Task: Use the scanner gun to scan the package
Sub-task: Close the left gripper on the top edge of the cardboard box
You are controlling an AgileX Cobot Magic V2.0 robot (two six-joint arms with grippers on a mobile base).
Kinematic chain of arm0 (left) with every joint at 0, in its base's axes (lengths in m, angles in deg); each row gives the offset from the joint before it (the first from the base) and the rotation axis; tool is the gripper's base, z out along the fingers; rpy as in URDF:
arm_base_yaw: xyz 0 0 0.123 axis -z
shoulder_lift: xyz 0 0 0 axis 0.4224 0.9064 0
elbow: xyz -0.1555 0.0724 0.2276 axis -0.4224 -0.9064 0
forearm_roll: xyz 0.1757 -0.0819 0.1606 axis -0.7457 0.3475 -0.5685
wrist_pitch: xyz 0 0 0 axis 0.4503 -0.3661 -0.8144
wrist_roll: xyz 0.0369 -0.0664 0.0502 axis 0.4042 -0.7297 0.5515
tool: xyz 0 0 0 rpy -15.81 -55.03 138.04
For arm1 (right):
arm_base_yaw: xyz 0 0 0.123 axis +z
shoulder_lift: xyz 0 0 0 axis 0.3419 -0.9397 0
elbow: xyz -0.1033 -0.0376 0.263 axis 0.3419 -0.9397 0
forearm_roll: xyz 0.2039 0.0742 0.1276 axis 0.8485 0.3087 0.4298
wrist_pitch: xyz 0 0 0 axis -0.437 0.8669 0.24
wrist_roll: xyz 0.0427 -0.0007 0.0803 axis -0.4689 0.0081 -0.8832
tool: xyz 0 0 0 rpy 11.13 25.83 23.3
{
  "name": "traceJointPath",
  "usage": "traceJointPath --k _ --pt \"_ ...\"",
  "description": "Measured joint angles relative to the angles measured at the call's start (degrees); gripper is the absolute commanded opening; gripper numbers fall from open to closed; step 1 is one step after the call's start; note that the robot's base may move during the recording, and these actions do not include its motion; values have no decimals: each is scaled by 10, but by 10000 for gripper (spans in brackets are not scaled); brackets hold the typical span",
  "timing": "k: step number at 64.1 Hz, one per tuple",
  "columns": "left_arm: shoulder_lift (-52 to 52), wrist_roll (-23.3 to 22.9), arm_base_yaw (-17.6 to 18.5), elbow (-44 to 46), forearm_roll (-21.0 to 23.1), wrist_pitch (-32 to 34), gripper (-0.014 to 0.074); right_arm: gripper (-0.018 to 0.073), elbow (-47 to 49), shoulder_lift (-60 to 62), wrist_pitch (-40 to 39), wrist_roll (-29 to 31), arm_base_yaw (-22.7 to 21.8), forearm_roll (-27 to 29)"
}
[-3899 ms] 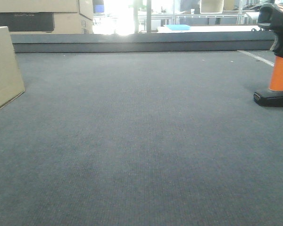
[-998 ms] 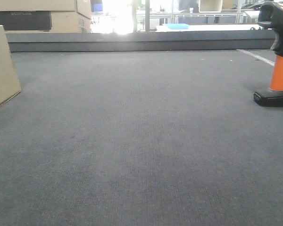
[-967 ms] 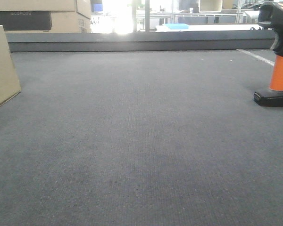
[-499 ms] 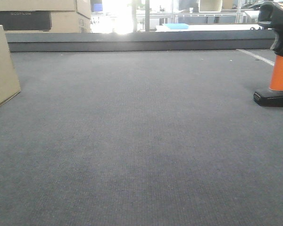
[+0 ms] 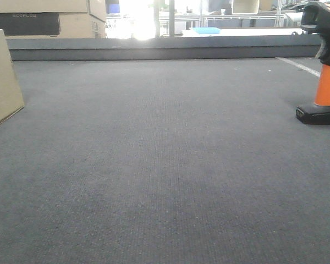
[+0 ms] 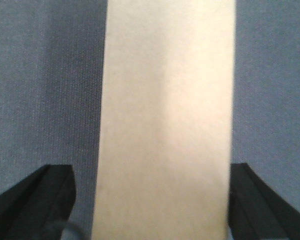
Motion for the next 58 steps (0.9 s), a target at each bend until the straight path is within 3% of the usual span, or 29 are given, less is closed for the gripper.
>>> traceJointPath --k 9,23,43,49,58 --pt "14 0 0 0 0 4 288 -168 0 0 0 0 0 0" --pt "14 0 0 0 1 4 -111 -168 0 0 0 0 0 0" --pt "14 -2 5 13 25 -16 -111 -168 0 0 0 0 0 0" --pt "3 -28 31 34 25 -36 -111 -168 0 0 0 0 0 0" --pt "-14 -105 98 61 14 -39 -111 -168 0 0 0 0 0 0"
